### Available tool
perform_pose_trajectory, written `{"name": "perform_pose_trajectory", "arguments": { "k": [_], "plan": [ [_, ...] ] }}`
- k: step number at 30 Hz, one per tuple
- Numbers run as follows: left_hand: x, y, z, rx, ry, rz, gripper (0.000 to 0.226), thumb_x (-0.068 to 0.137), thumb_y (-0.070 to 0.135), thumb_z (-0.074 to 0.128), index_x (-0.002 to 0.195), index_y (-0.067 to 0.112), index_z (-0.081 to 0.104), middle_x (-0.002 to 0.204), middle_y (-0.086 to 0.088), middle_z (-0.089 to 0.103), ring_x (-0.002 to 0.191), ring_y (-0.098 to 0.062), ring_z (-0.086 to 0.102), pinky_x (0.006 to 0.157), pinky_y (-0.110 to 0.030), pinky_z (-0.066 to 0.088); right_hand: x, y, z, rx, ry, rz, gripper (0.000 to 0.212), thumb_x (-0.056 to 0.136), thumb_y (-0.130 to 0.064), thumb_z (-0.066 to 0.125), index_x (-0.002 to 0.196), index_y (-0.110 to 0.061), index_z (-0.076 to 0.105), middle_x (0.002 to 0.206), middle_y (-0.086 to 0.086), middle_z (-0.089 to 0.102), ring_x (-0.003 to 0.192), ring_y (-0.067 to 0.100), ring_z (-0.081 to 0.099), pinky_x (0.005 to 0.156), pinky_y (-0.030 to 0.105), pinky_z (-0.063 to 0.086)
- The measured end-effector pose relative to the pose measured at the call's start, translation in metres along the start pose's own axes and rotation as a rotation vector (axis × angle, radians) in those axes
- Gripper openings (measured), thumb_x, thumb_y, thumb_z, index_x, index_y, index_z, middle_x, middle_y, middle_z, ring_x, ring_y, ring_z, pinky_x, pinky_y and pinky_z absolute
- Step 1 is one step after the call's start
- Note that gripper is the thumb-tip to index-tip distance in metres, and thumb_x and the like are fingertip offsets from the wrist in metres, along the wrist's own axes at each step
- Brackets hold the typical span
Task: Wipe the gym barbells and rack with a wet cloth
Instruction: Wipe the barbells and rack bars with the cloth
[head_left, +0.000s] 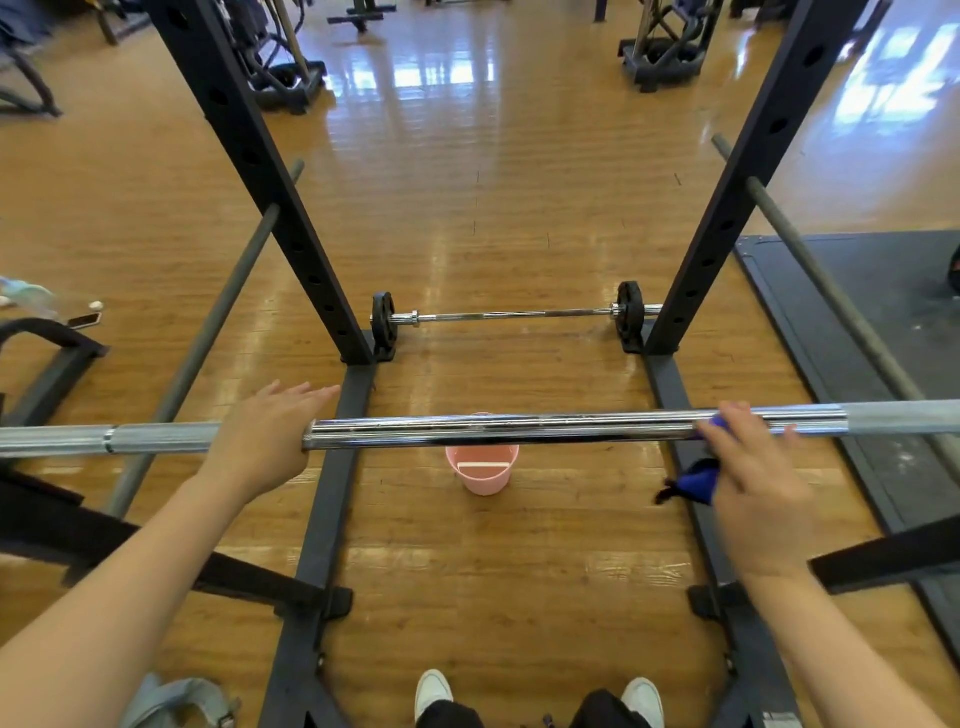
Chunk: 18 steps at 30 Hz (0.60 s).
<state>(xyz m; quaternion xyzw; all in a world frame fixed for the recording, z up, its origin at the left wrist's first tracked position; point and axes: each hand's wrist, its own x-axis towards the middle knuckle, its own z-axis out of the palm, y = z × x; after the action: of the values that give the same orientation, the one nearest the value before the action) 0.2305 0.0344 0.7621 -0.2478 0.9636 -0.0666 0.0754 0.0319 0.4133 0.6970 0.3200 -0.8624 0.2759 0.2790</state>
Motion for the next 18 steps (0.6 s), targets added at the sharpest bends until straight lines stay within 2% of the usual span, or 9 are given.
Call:
{"name": "perform_pose_trajectory", "arguments": {
  "k": [3,5,7,10,13,16,18],
  "plan": [
    [0.0,-0.001,0.001,-0.006,0.019,0.011,0.073,0.086,0.008,0.057,0.149,0.025,0.024,0.148,0.003,0.038,0.139,-0.011,0.03,0.114,-0.028,0.017,0.007,0.023,-0.006,-0.045,0.072,0.256,0.035,0.091,-0.009,0.039,0.109,0.005,0.066,0.12,0.024,0.061,0.112,0.041,0.057,0.112,0.053,0.023],
    [-0.001,0.0,0.0,-0.019,0.026,0.005,0.073,0.087,0.008,0.057,0.149,0.025,0.024,0.148,0.002,0.039,0.139,-0.012,0.031,0.114,-0.028,0.019,0.012,0.014,-0.002,-0.013,0.101,0.333,0.036,0.092,-0.011,0.04,0.11,0.005,0.066,0.119,0.024,0.061,0.112,0.04,0.058,0.111,0.053,0.024],
    [-0.002,0.001,-0.001,-0.016,0.027,0.006,0.072,0.087,0.008,0.056,0.149,0.025,0.024,0.148,0.002,0.04,0.138,-0.012,0.032,0.114,-0.028,0.02,0.013,-0.009,0.008,0.01,0.09,0.273,0.035,0.091,-0.01,0.04,0.108,0.003,0.067,0.119,0.021,0.062,0.113,0.036,0.058,0.111,0.05,0.027],
    [-0.002,0.001,0.002,-0.026,0.042,0.008,0.071,0.086,0.005,0.055,0.148,0.024,0.027,0.145,0.001,0.043,0.137,-0.013,0.034,0.114,-0.029,0.021,0.002,-0.041,0.022,0.093,-0.015,0.081,0.037,0.089,-0.008,0.038,0.109,0.0,0.068,0.12,0.018,0.062,0.116,0.031,0.055,0.108,0.052,0.031],
    [-0.003,-0.002,0.008,-0.043,0.118,0.038,0.068,0.076,-0.002,0.065,0.139,0.017,0.046,0.131,-0.006,0.058,0.126,-0.021,0.05,0.108,-0.037,0.033,-0.004,-0.035,0.018,0.09,-0.07,-0.038,0.038,0.086,-0.007,0.038,0.11,-0.001,0.068,0.123,0.017,0.061,0.119,0.031,0.054,0.111,0.051,0.025],
    [-0.005,-0.007,0.024,-0.066,0.316,0.084,0.064,0.059,-0.013,0.075,0.12,0.001,0.061,0.109,-0.017,0.068,0.105,-0.033,0.064,0.094,-0.05,0.046,-0.005,-0.006,0.006,0.005,0.001,0.057,0.037,0.089,-0.007,0.038,0.109,0.0,0.068,0.122,0.018,0.061,0.115,0.036,0.057,0.109,0.057,0.027],
    [-0.006,-0.007,0.033,-0.083,0.447,0.088,0.054,0.064,-0.015,0.071,0.116,-0.005,0.061,0.108,-0.022,0.067,0.103,-0.038,0.064,0.093,-0.053,0.044,-0.004,0.002,0.0,-0.042,0.036,0.157,0.038,0.092,-0.012,0.036,0.106,0.003,0.068,0.119,0.021,0.063,0.113,0.038,0.058,0.102,0.061,0.032]
  ]
}}
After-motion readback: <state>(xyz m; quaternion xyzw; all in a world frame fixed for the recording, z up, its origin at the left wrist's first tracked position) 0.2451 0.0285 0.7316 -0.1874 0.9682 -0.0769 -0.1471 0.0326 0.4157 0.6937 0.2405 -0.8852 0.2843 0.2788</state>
